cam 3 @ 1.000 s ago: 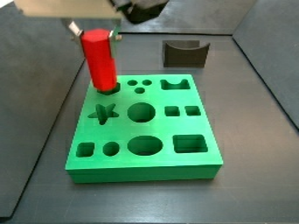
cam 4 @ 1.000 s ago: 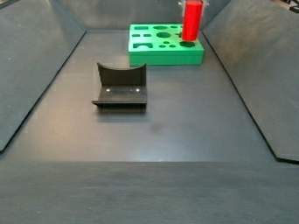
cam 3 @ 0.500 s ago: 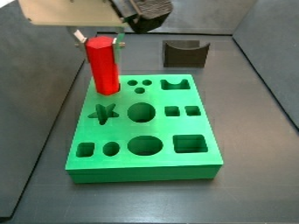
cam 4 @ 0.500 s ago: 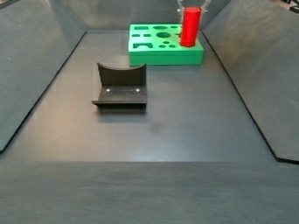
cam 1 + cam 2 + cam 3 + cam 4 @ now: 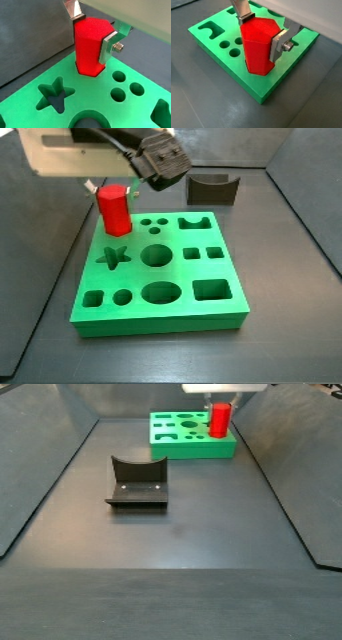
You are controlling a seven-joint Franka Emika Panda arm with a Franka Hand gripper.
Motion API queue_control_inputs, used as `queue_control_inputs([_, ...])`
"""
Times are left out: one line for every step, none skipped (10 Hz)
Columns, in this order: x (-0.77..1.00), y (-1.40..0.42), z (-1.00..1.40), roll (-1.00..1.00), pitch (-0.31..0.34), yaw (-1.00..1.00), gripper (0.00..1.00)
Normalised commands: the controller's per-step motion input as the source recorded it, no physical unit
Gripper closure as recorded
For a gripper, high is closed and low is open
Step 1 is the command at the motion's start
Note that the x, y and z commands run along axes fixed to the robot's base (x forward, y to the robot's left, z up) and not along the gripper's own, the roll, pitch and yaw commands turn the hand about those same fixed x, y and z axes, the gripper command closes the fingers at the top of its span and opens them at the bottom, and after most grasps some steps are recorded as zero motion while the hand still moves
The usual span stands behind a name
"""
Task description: Insert the hexagon object.
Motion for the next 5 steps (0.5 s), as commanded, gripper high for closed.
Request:
queue_control_inputs([-0.04, -0.08, -1.00, 0.04, -0.126, 0.08, 1.00])
queue_control_inputs([0.00, -0.09, -0.93, -0.03, -0.131, 0.00, 1.00])
queue_control_inputs([0.00, 0.00, -0.61, -0.21, -0.171, 0.00, 1.00])
queue_control_inputs([0.00, -0.01, -0.68, -0.07, -0.251, 0.00, 1.00])
queue_control_inputs([-0.07, -0.23, -0.56, 0.03, -0.321, 0.12, 1.00])
